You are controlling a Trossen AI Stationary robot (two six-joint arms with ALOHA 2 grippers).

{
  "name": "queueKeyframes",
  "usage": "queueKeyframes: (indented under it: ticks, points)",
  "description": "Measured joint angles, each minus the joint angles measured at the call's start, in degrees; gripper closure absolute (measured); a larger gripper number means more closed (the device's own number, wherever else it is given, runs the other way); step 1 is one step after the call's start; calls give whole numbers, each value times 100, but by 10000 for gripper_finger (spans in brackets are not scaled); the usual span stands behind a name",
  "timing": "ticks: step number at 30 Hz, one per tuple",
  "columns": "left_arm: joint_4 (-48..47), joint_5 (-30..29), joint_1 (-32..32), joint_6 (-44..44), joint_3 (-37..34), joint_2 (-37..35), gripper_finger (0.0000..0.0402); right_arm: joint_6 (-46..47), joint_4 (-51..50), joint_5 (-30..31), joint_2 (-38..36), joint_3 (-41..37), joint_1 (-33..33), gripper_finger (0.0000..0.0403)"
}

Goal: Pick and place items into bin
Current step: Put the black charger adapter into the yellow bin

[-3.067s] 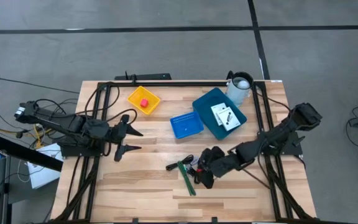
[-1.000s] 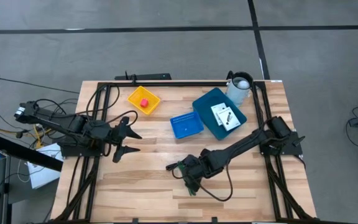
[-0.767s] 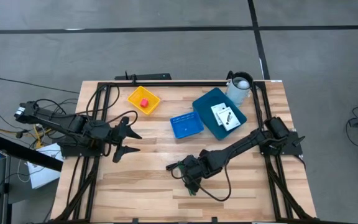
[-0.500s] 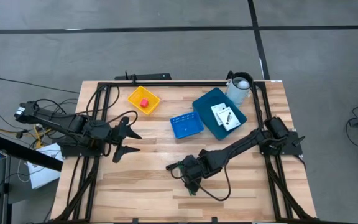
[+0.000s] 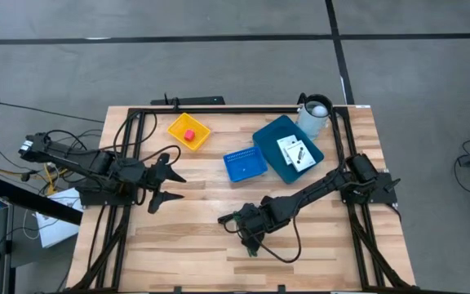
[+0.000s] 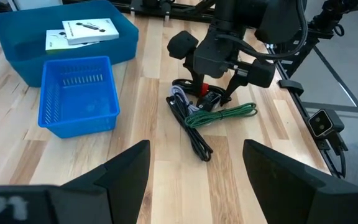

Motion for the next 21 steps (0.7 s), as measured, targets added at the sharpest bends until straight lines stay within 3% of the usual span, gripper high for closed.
queueKeyframes:
  ticks: [21]
  points:
    - [-7, 0, 0, 4, 0, 2, 156, 276, 121, -177, 249, 16, 0, 171]
